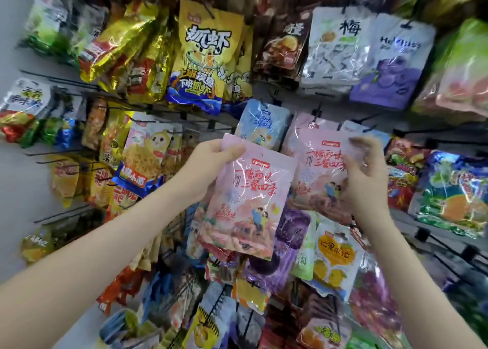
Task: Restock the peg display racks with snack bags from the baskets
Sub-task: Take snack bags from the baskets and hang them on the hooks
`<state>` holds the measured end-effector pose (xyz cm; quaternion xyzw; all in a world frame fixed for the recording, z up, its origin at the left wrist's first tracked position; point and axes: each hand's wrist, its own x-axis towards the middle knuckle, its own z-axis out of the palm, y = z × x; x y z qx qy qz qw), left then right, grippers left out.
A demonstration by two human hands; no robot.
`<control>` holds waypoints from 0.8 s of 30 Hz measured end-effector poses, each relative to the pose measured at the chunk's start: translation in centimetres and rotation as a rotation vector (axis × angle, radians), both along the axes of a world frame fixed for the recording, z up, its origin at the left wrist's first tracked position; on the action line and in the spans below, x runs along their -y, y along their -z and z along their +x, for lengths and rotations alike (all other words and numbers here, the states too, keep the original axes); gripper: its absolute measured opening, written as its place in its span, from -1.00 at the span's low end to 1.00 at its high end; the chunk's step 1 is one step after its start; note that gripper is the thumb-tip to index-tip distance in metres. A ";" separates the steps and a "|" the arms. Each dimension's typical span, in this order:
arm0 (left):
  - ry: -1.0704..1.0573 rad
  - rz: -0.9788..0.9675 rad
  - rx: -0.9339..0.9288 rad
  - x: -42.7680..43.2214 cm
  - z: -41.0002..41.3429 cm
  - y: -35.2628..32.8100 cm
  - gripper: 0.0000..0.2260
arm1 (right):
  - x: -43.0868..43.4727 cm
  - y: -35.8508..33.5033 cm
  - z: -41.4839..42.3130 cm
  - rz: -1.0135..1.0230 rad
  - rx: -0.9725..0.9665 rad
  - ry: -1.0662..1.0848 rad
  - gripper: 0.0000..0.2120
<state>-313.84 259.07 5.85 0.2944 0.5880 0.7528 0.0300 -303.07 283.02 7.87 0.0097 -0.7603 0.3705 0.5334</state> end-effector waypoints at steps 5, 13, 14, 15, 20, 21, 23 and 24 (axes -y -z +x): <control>0.002 0.115 -0.002 -4.5 -2.9 -1.8 -0.90 | -2.6 -2.5 -5.6 -0.019 0.056 -0.036 -0.69; 0.033 0.141 0.029 -8.5 -5.9 -2.2 -0.78 | -5.4 -3.2 -10.6 -0.029 0.059 -0.045 -0.67; 0.037 0.112 0.013 -8.9 -6.3 -2.1 -0.77 | -5.6 -3.1 -10.6 -0.013 0.058 -0.026 -0.67; 0.038 0.091 0.002 -9.2 -6.7 -2.1 -0.78 | -5.8 -3.0 -10.8 0.011 0.058 0.002 -0.66; 0.065 0.097 0.029 -11.0 -8.4 -2.6 -0.89 | -6.8 -2.6 -11.5 0.044 0.159 0.075 -0.62; 0.069 0.096 0.029 -11.3 -8.7 -2.8 -0.89 | -7.1 -2.8 -11.8 0.061 0.190 0.110 -0.62; 0.067 0.103 0.030 -11.7 -9.1 -2.9 -0.87 | -7.3 -3.3 -12.6 0.087 0.282 0.166 -0.62; 0.069 0.099 0.023 -11.9 -9.2 -2.8 -0.84 | -7.4 -3.5 -13.0 0.091 0.332 0.169 -0.60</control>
